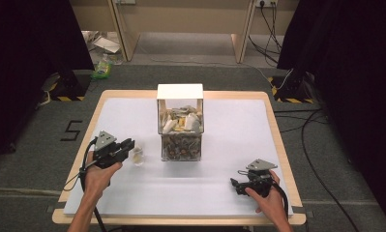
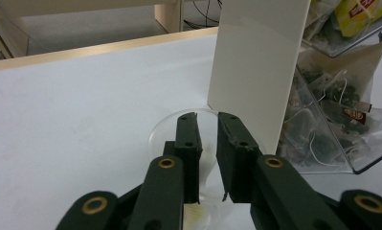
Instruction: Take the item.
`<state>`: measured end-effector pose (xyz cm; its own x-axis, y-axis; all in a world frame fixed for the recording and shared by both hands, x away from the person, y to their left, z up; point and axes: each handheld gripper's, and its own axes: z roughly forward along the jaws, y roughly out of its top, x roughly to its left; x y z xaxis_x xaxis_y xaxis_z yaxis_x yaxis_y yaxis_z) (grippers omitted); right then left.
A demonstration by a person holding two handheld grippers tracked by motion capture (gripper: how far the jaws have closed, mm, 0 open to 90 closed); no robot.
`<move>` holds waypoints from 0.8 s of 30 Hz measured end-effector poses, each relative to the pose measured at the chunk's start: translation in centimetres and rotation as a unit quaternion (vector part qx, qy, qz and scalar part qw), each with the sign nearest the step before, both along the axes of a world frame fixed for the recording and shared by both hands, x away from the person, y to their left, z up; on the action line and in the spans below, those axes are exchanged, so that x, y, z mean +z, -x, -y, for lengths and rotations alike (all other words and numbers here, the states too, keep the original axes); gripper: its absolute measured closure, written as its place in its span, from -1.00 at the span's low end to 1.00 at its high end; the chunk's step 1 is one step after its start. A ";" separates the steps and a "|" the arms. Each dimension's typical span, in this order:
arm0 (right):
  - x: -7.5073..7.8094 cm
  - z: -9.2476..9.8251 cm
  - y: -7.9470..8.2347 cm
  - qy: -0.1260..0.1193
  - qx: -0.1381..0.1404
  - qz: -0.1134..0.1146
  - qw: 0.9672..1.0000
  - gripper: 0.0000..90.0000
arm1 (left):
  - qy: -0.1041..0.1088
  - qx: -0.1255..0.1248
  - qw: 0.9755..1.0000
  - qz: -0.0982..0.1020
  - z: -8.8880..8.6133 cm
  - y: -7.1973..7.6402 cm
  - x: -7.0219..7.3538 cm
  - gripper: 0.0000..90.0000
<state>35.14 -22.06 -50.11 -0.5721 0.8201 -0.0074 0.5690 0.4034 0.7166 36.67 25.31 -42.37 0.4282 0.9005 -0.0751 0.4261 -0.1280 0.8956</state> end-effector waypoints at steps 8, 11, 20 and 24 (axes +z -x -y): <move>0.0 0.0 0.0 0.000 0.000 0.001 1.000 -0.82 | 0.003 0.001 1.000 0.006 0.0 0.1 0.6 0.60; 0.0 0.0 0.0 0.000 0.000 0.001 1.000 -0.82 | 0.003 0.001 1.000 0.007 -0.2 0.2 0.8 0.52; 0.0 0.0 0.0 0.001 0.001 0.001 1.000 -0.82 | 0.015 0.001 1.000 -0.009 -0.6 0.8 1.3 -0.21; 0.0 0.0 0.0 0.001 0.000 0.001 1.000 -0.82 | 0.013 0.001 1.000 -0.004 -0.7 1.3 1.4 -0.58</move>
<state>35.14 -22.06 -50.12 -0.5729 0.8196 -0.0099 0.5673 0.4052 0.7169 35.38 25.98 -41.01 0.4262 0.8989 -0.1019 0.4329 -0.1038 0.8955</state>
